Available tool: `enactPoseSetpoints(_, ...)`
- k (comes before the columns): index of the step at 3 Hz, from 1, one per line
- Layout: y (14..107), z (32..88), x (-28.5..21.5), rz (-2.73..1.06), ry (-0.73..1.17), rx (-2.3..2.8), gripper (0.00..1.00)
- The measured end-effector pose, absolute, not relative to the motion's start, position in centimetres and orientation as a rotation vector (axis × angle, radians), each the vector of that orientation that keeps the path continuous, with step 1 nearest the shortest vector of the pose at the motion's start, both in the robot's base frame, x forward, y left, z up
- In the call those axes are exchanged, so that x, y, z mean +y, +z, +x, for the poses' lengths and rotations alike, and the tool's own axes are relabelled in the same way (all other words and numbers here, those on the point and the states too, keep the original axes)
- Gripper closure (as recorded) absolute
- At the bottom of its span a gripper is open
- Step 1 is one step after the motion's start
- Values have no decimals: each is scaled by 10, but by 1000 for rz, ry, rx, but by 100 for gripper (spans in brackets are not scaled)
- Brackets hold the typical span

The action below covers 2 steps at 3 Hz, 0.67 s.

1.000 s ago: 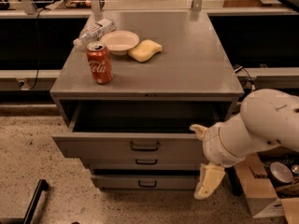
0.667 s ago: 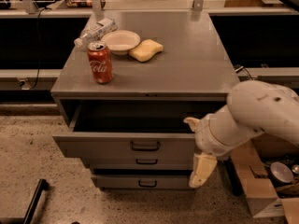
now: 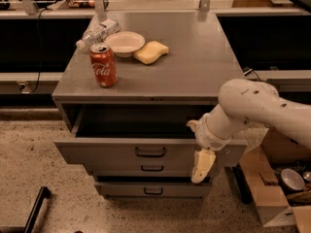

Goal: Open top drawer

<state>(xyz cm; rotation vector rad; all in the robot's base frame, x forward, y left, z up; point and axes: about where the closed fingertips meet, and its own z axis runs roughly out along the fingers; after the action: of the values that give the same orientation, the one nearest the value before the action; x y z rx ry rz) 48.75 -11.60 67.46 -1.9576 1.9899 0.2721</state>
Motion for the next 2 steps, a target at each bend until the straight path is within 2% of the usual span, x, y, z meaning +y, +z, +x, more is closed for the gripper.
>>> enactPoseSetpoints(2, 649, 480, -124, -1958, 314, 2063, 30)
